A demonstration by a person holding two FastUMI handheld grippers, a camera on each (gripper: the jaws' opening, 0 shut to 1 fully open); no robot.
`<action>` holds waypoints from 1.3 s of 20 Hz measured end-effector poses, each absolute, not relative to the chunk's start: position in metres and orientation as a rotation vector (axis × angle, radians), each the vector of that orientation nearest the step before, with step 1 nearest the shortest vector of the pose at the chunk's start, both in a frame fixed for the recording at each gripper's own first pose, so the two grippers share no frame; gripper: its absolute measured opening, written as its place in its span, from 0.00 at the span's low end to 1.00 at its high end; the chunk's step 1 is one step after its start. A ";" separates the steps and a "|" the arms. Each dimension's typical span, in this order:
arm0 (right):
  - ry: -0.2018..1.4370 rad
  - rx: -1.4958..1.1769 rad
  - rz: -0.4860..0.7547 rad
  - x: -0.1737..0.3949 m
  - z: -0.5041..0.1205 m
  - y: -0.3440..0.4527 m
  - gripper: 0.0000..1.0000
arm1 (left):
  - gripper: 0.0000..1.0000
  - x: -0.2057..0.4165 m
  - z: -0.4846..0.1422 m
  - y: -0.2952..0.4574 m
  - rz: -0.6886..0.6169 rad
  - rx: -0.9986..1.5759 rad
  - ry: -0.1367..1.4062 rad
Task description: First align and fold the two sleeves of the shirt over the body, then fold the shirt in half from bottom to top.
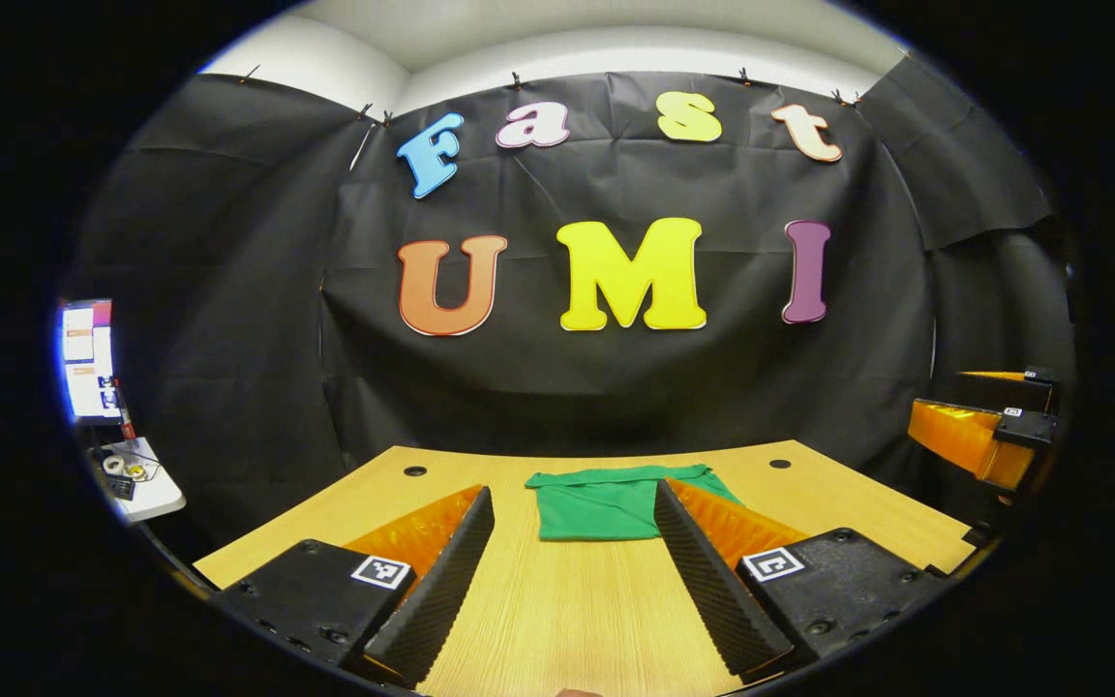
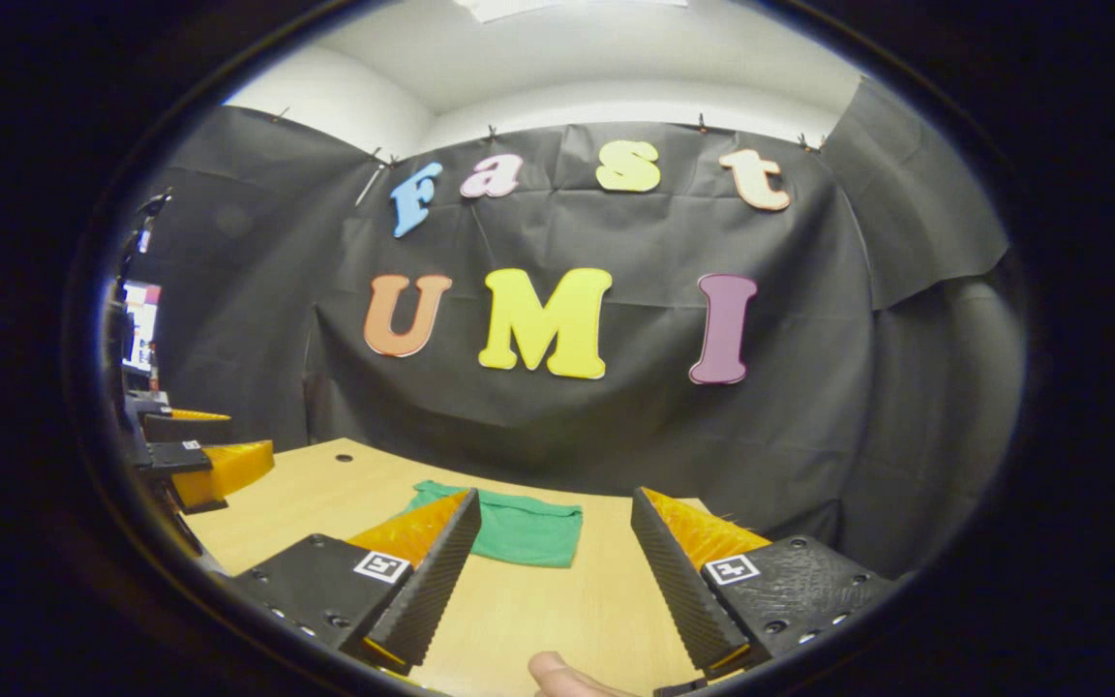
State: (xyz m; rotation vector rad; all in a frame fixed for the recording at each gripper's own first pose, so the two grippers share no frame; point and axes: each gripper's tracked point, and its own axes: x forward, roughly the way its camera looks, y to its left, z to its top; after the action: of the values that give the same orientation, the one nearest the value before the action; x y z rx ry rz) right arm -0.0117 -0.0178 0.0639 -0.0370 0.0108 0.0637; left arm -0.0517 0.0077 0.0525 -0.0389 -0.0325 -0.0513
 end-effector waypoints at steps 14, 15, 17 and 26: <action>0.042 -0.080 0.036 -0.053 0.017 0.017 0.95 | 1.00 -0.082 0.036 0.033 -0.062 -0.086 -0.018; 0.043 -0.086 0.035 -0.052 0.016 0.017 0.95 | 1.00 -0.082 0.036 0.033 -0.059 -0.081 -0.023; 0.048 -0.084 0.042 -0.050 0.012 0.019 0.95 | 1.00 -0.081 0.036 0.030 -0.058 -0.076 -0.024; 0.029 -0.088 0.012 -0.054 0.004 -0.002 0.95 | 1.00 -0.088 0.033 0.001 -0.106 -0.016 -0.018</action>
State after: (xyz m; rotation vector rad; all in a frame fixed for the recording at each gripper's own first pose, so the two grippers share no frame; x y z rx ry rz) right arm -0.0538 -0.0018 0.0037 -0.0883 0.0289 0.0124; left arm -0.0884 0.0015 0.0326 -0.0157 -0.0176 -0.1057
